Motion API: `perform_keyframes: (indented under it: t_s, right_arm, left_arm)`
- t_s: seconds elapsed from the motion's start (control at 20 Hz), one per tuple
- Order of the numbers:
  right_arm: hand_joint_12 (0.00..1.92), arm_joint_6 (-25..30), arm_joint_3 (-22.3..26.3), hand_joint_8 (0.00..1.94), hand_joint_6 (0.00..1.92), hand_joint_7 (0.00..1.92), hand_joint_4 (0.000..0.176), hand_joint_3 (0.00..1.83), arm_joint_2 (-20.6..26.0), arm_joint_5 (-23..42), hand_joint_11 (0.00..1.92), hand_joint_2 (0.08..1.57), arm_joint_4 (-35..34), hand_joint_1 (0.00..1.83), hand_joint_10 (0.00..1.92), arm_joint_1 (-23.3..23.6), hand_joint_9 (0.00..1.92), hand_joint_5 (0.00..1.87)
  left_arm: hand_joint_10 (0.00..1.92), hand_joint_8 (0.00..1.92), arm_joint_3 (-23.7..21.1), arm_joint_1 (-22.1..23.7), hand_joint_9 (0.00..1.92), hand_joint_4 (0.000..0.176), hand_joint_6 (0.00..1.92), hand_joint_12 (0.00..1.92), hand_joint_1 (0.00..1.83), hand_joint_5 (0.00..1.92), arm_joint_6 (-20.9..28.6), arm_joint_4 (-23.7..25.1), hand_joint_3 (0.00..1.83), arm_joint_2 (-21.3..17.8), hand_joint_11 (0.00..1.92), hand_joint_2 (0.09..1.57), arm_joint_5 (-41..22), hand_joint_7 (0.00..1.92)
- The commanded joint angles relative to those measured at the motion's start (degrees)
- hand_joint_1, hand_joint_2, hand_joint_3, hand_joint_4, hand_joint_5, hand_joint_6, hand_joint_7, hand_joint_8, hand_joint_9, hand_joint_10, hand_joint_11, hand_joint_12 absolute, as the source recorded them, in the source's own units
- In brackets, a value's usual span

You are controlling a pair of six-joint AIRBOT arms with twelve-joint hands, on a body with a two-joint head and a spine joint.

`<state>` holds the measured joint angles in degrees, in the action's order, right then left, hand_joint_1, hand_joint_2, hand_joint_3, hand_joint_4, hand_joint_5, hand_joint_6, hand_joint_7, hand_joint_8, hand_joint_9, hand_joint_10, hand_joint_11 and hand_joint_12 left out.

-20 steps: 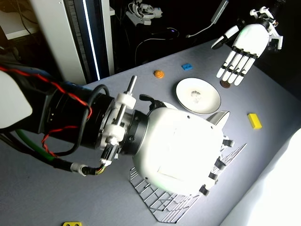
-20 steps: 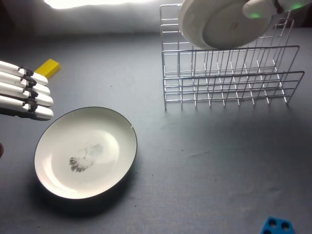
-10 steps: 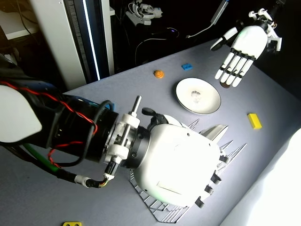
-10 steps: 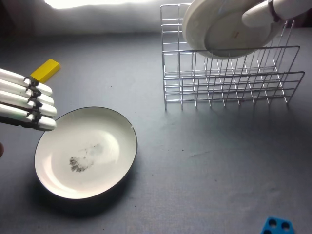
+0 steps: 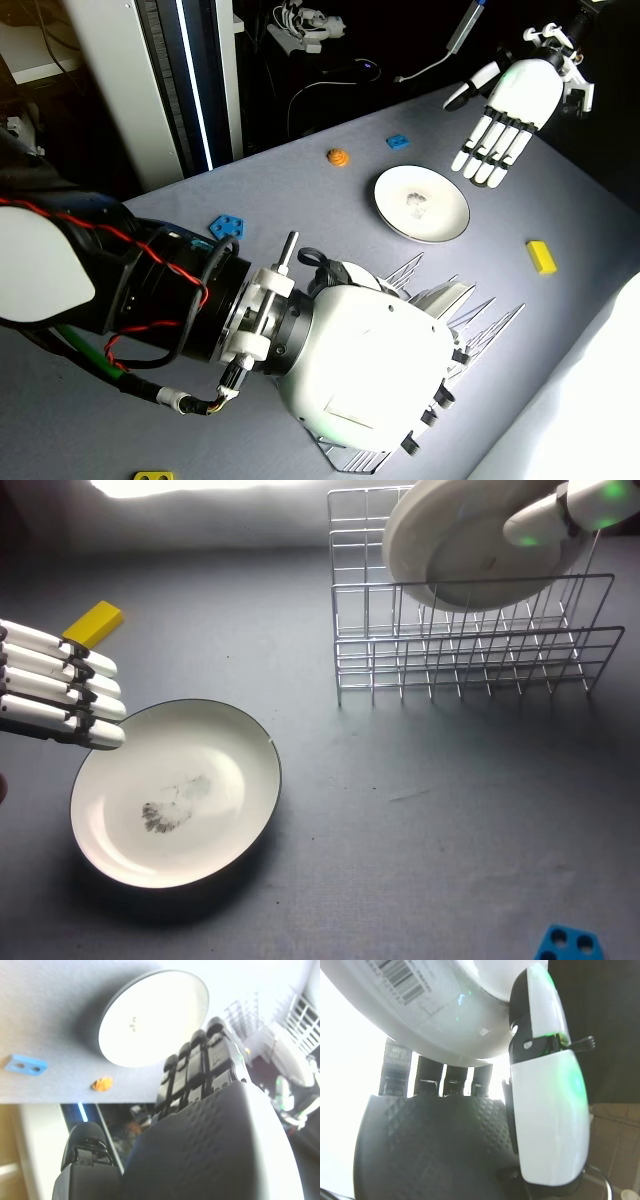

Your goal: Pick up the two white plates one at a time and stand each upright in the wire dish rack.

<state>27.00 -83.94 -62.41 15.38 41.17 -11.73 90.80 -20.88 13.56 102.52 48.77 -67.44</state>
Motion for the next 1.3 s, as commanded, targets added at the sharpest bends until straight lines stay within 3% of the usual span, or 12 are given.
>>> perform_keyframes:
  t_s: [0.0, 0.8, 0.85, 0.9, 0.95, 1.0, 1.1, 1.25]
  right_arm:
    - [1.01, 1.0, -0.34, 0.88, 1.07, 1.01, 0.019, 0.0, 0.22, 5.7, 0.73, 1.12, -2.34, 1.22, 0.01, 0.4, 1.18, 0.97]
    - [1.01, 0.51, -1.82, 0.89, 1.11, 0.99, 0.0, 0.0, -0.02, 7.07, 0.71, 1.12, -2.78, 1.22, 0.0, -1.84, 1.16, 0.96]
    - [1.03, 0.45, -1.82, 0.92, 1.14, 0.98, 0.009, 0.0, -0.02, 7.07, 0.71, 1.13, -2.78, 1.21, 0.0, -2.01, 1.16, 0.93]
    - [1.04, 0.3, -1.84, 0.45, 1.09, 0.96, 0.0, 0.0, -0.02, 7.07, 0.68, 1.14, -2.78, 1.15, 0.0, -2.23, 1.13, 0.91]
    - [1.06, 0.1, -1.86, 0.2, 0.54, 0.96, 0.0, 0.0, -0.02, 7.07, 0.57, 1.09, -2.78, 1.1, 0.0, -2.47, 1.05, 0.81]
    - [1.06, 0.01, -1.87, 0.08, 0.25, 0.99, 0.0, 0.0, -0.03, 7.07, 0.56, 1.08, -2.78, 1.06, 0.0, -2.68, 1.04, 0.84]
    - [1.08, -0.1, -1.87, 0.01, 0.05, 0.96, 0.0, 0.0, -0.03, 7.07, 0.49, 1.04, -2.78, 1.01, 0.0, -2.83, 0.97, 0.85]
    - [1.12, -0.1, -1.87, 0.0, 0.0, 0.86, 0.0, 0.0, -0.02, 7.11, 0.39, 1.05, -2.79, 0.98, 0.0, -2.51, 0.86, 0.78]
  left_arm:
    - [0.0, 0.01, 0.51, 0.54, 0.0, 0.0, 0.01, 0.0, 0.0, 0.02, -0.48, -3.99, 0.0, -0.59, 0.0, 1.1, -1.18, 0.02]
    - [0.0, 0.0, -1.06, -2.69, 0.0, 0.0, 0.0, 0.0, 0.0, 0.0, -0.73, -3.99, 0.0, 0.32, 0.0, 1.11, 0.84, 0.0]
    - [0.0, 0.01, -1.02, -2.9, 0.0, 0.0, 0.0, 0.0, 0.0, 0.01, -0.74, -3.99, 0.0, 0.41, 0.0, 1.11, 0.95, 0.01]
    - [0.0, 0.0, -1.02, -3.35, 0.0, 0.0, 0.0, 0.0, 0.0, 0.01, -0.75, -4.0, 0.0, 0.56, 0.0, 1.11, 1.27, 0.01]
    - [0.0, 0.0, -1.03, -3.57, 0.0, 0.0, 0.0, 0.0, 0.0, 0.01, -0.74, -4.01, 0.0, 0.69, 0.0, 1.1, 1.53, 0.01]
    - [0.0, 0.0, -1.04, -3.69, 0.0, 0.0, 0.0, 0.0, 0.0, 0.01, -0.74, -4.01, 0.0, 0.77, 0.0, 1.11, 1.66, 0.01]
    - [0.0, 0.0, -1.15, -4.1, 0.0, 0.0, 0.0, 0.0, 0.0, 0.0, -0.72, -4.01, 0.0, 0.91, 0.0, 1.11, 1.8, 0.0]
    - [0.0, 0.0, -1.51, -4.69, 0.0, 0.0, 0.0, 0.0, 0.0, 0.0, -0.72, -4.01, 0.0, 0.92, 0.0, 1.11, 1.9, 0.0]
